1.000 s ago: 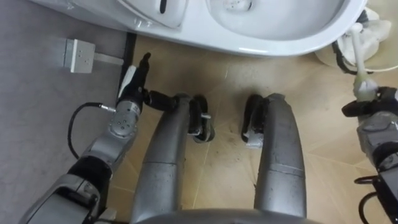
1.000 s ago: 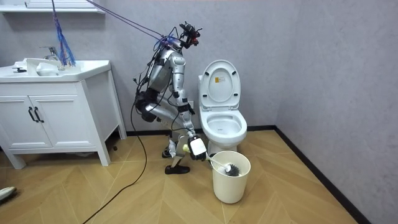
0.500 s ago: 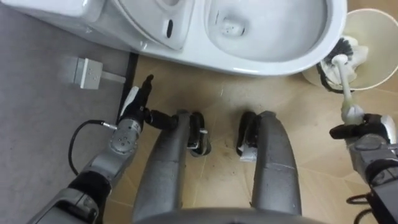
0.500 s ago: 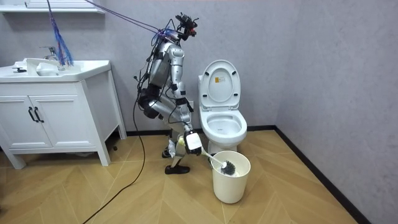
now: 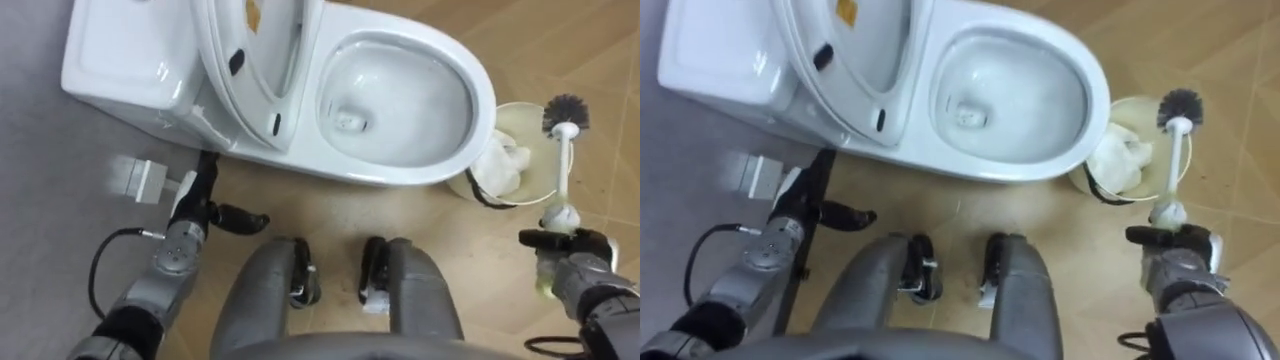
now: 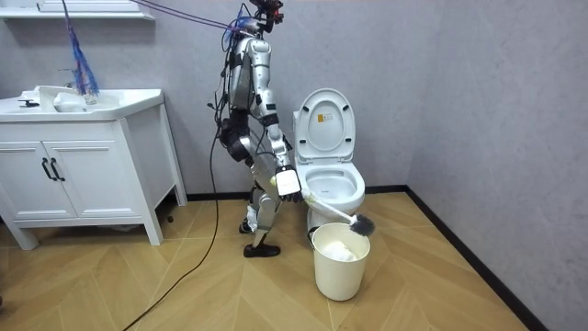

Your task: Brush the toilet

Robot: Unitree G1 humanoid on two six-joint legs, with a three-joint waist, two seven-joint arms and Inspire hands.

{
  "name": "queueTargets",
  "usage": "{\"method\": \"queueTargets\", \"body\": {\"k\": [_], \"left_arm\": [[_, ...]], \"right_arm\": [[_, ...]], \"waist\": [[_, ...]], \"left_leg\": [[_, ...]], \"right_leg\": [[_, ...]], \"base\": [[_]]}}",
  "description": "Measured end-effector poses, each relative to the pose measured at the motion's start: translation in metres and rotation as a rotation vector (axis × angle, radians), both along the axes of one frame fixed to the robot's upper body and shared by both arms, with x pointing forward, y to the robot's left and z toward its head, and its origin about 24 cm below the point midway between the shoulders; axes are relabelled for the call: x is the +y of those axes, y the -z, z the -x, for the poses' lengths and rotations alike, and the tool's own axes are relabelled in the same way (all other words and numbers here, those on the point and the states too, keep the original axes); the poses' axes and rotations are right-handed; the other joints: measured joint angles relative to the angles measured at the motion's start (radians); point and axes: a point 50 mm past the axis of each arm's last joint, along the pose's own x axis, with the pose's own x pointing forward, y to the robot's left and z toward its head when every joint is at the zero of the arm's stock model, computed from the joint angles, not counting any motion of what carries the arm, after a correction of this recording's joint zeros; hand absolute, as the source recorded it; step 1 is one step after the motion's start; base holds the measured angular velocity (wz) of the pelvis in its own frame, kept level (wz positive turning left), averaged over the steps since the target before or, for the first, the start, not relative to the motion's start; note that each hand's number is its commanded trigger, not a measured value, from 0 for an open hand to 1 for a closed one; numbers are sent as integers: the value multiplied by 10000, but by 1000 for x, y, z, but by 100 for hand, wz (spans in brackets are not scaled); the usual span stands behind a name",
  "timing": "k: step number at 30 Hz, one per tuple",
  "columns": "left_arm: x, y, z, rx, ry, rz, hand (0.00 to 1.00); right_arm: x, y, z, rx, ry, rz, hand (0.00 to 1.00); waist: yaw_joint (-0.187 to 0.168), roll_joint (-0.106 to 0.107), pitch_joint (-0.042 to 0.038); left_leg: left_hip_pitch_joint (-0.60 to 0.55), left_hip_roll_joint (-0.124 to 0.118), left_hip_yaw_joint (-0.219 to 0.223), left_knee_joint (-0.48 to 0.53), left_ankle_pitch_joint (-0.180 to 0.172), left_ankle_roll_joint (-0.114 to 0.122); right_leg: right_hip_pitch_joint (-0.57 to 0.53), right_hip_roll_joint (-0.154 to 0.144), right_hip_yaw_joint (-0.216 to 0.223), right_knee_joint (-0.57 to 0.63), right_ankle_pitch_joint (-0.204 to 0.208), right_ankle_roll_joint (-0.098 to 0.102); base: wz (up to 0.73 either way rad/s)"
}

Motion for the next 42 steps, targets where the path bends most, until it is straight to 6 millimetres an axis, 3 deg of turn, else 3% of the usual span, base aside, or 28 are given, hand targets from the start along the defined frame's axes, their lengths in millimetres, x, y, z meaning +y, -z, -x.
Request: {"method": "queueTargets", "body": {"k": [6, 8, 10, 17, 23, 30, 35, 42], "left_arm": [[17, 18, 42, 1246, -632, -95, 0], [26, 21, 61, 1540, -958, -225, 0], [35, 22, 75, 1763, -1354, -408, 0], [53, 22, 107, 2196, -2189, -781, 0], [47, 24, 111, 2340, -1770, -1017, 0], [48, 25, 120, 2458, -2046, -1027, 0], [54, 27, 144, 2949, -2502, -1479, 0], [60, 10, 127, 1839, -2076, -2824, 0]], "right_arm": [[11, 15, 32, 459, -187, -52, 100], [13, 18, 44, 725, -583, 85, 100], [14, 19, 51, 852, -831, 263, 100], [22, 18, 64, 603, -1777, 584, 100], [37, 18, 59, 624, -3577, 822, 100], [41, 15, 54, 610, -4648, 1201, 100], [43, 16, 55, 1035, -5681, 1472, 100], [51, 24, 62, 1640, -6381, 1245, 100]], "waist": [[-11, -16, -112], [-19, -1, -217], [-21, 1, -275], [21, -79, -288], [53, -184, -298], [99, -167, -307], [175, -89, -292], [399, -212, -302]], "left_leg": [[1779, -69, 21, -1299, 115, 52], [2394, -63, -5, -1735, 137, 42], [2942, -44, 4, -2159, 228, 25], [4674, -33, -2, -3298, 475, -65], [5391, 1, -109, -3823, 631, -160], [5702, -3, -234, -4061, 661, -183], [6212, -48, -275, -4441, 702, -193], [6206, -34, -602, -4407, 754, -212]], "right_leg": [[1739, 54, -22, -1202, 162, 190], [2386, 110, -66, -1679, 224, 228], [2957, 170, -127, -2172, 345, 241], [4769, 313, -321, -3488, 553, 248], [5630, 425, -532, -4215, 767, 212], [6051, 504, -635, -4596, 932, 228], [6544, 530, -724, -4693, 968, 234], [6718, 499, -1090, -4815, 966, 236]], "base": [[-2], [0], [0], [3], [6], [6], [0], [15]]}}
